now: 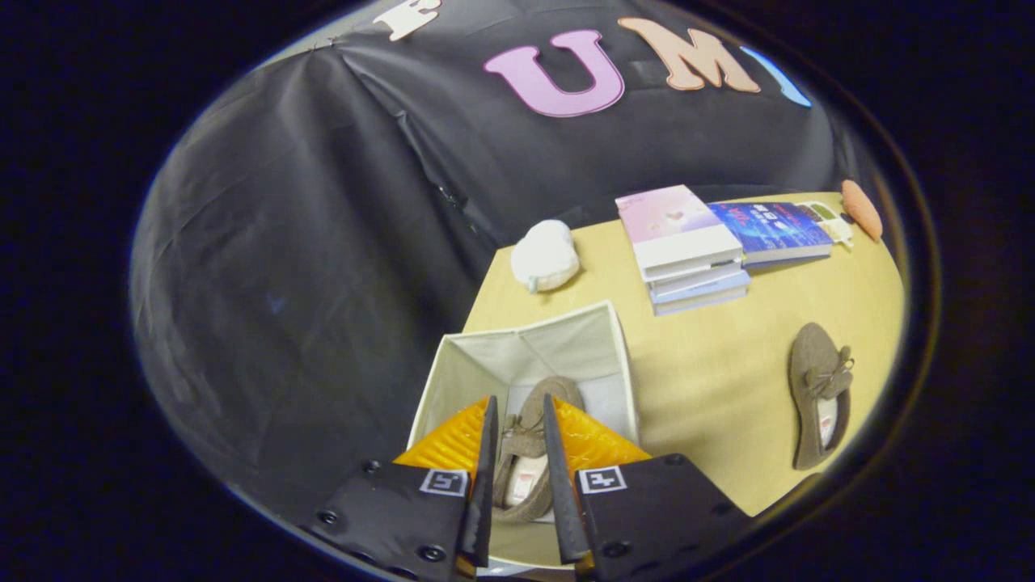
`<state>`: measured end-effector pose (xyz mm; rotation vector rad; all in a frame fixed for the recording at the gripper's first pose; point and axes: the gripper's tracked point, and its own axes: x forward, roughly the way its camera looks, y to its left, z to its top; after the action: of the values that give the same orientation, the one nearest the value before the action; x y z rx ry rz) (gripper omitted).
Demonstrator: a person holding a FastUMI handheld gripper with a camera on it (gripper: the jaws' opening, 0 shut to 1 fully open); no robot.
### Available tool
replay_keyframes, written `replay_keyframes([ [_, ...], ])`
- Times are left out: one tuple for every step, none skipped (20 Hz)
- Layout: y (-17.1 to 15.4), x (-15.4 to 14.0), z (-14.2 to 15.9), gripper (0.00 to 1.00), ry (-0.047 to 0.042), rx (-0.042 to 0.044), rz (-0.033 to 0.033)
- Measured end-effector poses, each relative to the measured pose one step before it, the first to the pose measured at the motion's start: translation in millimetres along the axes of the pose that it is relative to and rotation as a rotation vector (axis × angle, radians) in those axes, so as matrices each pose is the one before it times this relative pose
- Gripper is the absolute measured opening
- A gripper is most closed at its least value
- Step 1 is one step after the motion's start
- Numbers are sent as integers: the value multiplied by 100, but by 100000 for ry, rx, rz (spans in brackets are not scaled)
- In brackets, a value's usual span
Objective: Open the storage box then place both shoes into the box .Put the left shoe in first, then the right shoe, with the right side of both shoes facing outward in a uniform manner.
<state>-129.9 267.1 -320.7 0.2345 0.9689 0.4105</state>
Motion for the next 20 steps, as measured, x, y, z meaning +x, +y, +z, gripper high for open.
replay_keyframes([
  [-137, -177, 446, 36, -1063, 83, -441],
  [-237, -146, 421, 36, -1094, 20, -335],
  [-164, -265, 334, 36, -967, -30, -463],
  [-265, -193, 408, 36, -971, 34, -403],
  [-482, 51, 302, 36, -797, -163, -532],
  [-432, -130, 449, 36, -964, -104, -555],
  [-348, -355, 417, 36, -1185, -121, -853],
  [-579, -211, 570, 36, -1316, 85, -994],
  [-598, -171, 471, 36, -1215, 239, -1006],
  [-722, -285, 568, 36, -1166, 181, -1213],
  [-747, -253, 516, 36, -1376, 364, -1197],
  [-833, -189, 650, 36, -1474, 430, -1486],
  [-906, -225, 627, 36, -1666, 292, -1540],
  [-930, -231, 690, 36, -1574, 232, -1773],
  [-940, -185, 572, 36, -1661, 141, -1651],
  [-1014, -196, 640, 36, -1806, -42, -1692],
  [-1115, -203, 575, 36, -1721, -533, -2156],
  [-1240, -182, 618, 36, -1748, -764, -2193],
  [-1203, -104, 406, 36, -1410, -567, -2278],
  [-1295, -137, 407, 36, -1233, -426, -2240],
])
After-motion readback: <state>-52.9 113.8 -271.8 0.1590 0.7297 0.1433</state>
